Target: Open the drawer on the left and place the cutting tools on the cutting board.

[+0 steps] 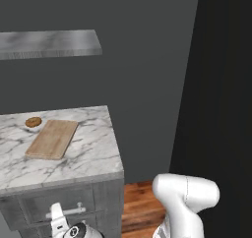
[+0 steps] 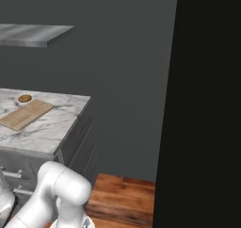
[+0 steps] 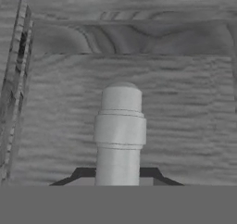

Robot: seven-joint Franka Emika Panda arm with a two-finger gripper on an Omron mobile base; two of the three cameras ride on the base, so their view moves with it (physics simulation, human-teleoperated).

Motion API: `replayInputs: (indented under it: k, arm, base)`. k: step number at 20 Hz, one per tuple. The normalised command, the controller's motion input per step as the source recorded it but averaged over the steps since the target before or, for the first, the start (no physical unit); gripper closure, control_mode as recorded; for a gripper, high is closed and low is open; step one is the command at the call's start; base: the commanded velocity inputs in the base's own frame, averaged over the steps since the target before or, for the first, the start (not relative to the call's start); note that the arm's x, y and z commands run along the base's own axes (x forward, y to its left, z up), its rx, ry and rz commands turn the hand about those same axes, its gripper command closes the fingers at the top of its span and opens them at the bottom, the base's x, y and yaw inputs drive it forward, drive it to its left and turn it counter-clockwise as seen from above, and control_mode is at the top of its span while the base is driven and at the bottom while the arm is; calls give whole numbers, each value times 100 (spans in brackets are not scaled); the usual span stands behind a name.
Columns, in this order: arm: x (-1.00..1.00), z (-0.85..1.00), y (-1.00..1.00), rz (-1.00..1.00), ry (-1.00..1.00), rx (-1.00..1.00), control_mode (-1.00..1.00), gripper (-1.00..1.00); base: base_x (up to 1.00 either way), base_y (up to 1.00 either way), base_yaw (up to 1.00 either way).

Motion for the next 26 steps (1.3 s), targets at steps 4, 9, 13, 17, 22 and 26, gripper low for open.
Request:
replayInputs:
  k: [4,9,13,17,22,26]
  arm:
    - [-93,0,51,0,0,5,-100,100]
    - [-100,0,55,0,0,2,-100,100]
    - [-96,0,62,0,0,1,-100,100]
    - [-96,0,62,0,1,0,-100,100]
    - [-95,0,61,0,2,1,-100,100]
    - [-97,0,61,0,4,1,-100,100]
  base:
    - [0,0,0]
    - [0,0,0]
    - [0,0,0]
    - [0,0,0]
    - [0,0,0]
    - [0,0,0]
